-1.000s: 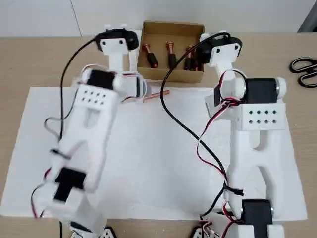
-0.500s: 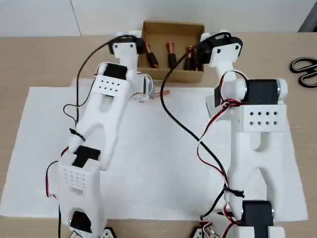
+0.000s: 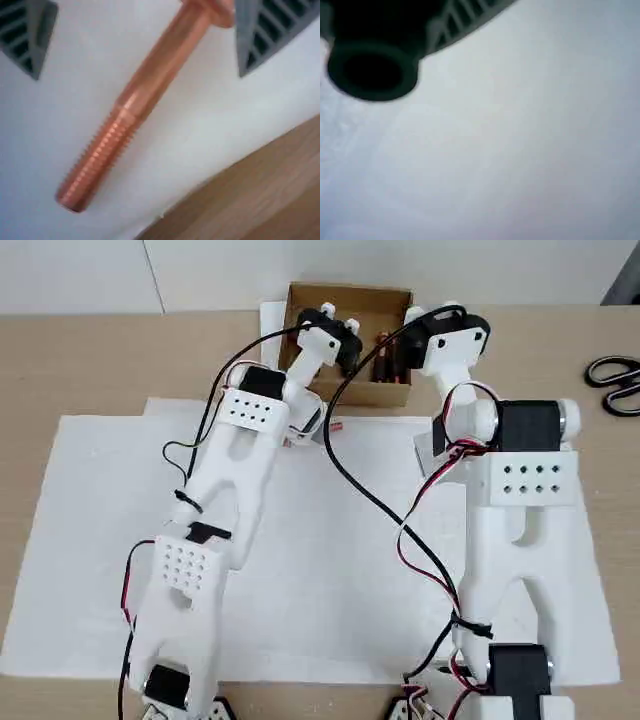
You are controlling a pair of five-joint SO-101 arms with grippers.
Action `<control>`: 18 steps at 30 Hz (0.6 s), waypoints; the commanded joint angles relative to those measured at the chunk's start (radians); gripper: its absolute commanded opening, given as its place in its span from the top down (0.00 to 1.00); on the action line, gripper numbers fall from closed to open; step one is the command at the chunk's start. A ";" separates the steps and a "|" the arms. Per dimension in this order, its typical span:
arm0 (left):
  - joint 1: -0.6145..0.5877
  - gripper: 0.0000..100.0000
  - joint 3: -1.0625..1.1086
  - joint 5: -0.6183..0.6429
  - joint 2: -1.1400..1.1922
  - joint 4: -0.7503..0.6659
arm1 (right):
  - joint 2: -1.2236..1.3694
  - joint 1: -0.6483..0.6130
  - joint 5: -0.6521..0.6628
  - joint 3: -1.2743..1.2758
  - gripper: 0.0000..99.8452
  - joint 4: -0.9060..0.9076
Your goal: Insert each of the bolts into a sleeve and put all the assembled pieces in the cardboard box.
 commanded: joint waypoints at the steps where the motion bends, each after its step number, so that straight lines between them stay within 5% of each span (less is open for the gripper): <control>1: 0.003 0.76 -0.084 -0.054 0.028 -0.014 | -0.036 0.008 0.003 -0.003 1.00 0.004; 11: 0.003 0.77 -0.166 -0.068 0.115 0.057 | -0.036 0.008 0.003 -0.003 1.00 -0.001; 18: 0.006 0.92 -0.237 -0.069 0.124 0.121 | -0.036 0.008 0.005 -0.003 1.00 -0.001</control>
